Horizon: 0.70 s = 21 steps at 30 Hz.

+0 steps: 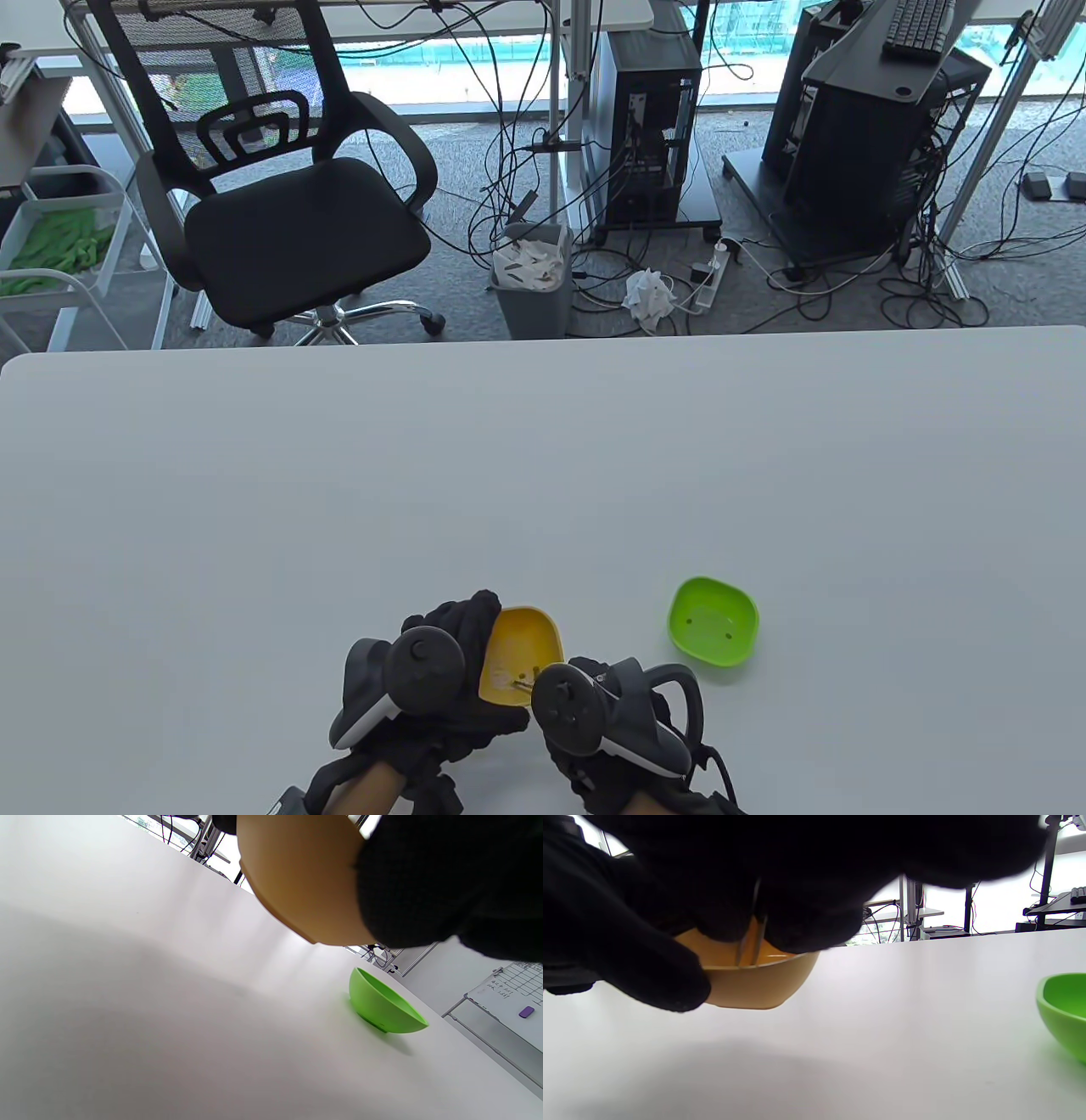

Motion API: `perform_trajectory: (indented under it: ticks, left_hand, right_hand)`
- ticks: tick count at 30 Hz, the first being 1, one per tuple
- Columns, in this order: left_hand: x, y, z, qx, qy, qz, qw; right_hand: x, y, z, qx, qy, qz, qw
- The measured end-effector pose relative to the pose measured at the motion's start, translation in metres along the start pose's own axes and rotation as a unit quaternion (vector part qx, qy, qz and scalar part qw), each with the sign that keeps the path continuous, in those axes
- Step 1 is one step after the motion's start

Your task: Pick mung beans with tweezers into small dish

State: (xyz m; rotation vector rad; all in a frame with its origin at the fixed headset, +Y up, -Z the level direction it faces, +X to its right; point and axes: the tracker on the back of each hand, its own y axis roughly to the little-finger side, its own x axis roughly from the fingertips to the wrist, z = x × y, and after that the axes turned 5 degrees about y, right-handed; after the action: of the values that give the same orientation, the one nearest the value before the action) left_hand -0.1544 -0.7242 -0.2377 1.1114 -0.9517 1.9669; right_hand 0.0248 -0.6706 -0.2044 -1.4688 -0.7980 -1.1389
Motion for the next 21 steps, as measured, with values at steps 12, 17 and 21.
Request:
perform_trajectory:
  ticks: [12,17,21]
  left_hand:
    - [0.0,0.001,-0.001,0.005,-0.003,-0.001,1.0]
    - [0.001,0.003,-0.004,0.013,-0.007,-0.001,1.0]
    - [0.001,0.003,-0.004,0.012,-0.009,0.002,1.0]
  right_hand:
    - [0.008,0.029,0.027,-0.05,0.07,-0.039,0.995]
    - [0.02,0.092,0.06,-0.059,0.14,-0.141,0.978]
    - [0.027,0.142,0.064,-0.031,0.161,-0.217,0.962]
